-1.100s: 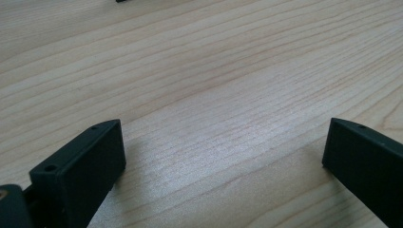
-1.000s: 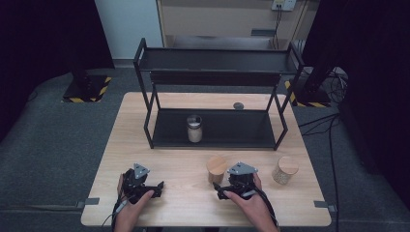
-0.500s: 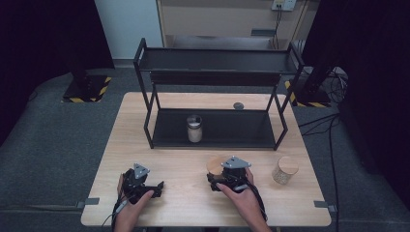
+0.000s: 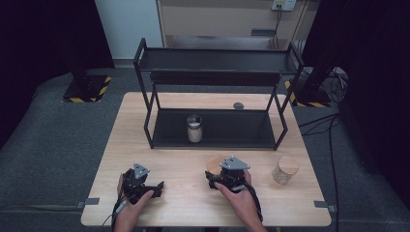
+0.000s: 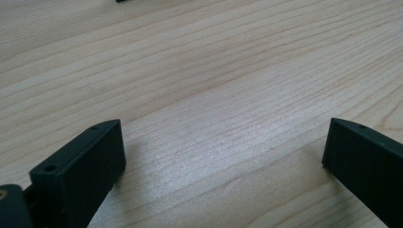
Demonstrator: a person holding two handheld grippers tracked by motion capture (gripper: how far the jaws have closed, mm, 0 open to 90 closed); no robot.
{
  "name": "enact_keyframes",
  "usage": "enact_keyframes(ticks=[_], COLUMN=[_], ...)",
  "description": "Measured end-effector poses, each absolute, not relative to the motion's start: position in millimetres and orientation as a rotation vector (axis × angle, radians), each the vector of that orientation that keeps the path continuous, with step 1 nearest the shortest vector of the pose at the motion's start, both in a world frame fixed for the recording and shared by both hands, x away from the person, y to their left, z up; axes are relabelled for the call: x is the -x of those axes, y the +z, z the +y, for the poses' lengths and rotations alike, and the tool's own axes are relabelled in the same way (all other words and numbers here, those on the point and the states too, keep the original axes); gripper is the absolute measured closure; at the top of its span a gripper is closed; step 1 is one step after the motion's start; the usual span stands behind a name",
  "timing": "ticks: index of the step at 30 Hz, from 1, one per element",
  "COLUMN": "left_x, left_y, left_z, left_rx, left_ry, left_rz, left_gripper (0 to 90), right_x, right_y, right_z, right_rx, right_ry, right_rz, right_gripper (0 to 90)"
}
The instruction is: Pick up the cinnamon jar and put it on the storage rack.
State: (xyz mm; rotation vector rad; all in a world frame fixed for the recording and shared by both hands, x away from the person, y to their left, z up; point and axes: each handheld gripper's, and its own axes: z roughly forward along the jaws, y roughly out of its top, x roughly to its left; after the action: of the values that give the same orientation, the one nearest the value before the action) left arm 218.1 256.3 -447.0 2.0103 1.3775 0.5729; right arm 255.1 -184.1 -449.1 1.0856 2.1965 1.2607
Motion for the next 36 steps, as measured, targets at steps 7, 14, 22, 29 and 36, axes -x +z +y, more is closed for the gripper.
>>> enact_keyframes(ticks=[7,14,22,29,36], left_x=[-218.1,-218.1,-218.1,-218.1,-217.9], left_y=[-446.9,-446.9,-447.0,-447.0,-447.0], left_z=[256.3,256.3,256.2,256.3,256.2], left_rx=[-2.01,-2.01,-2.01,-2.01,-2.01], left_ry=[0.573,0.573,0.573,0.573,0.574], left_rz=[1.378,1.378,1.378,1.378,1.378], left_gripper=[0.0,0.0,0.0,0.0,0.0], right_x=[-251.0,-250.4,-252.3,-254.0,-258.2], right_y=[-447.1,-436.7,-429.5,-424.7,-420.5], right_z=[-182.7,-186.7,-190.4,-193.6,-189.7], right_rx=[-1.064,-1.059,-1.055,-1.076,-1.081], right_ry=[1.255,1.249,1.237,1.242,1.238], right_rz=[2.184,2.171,2.177,2.153,2.145], right_gripper=[24.9,24.9,25.1,25.1,25.2])
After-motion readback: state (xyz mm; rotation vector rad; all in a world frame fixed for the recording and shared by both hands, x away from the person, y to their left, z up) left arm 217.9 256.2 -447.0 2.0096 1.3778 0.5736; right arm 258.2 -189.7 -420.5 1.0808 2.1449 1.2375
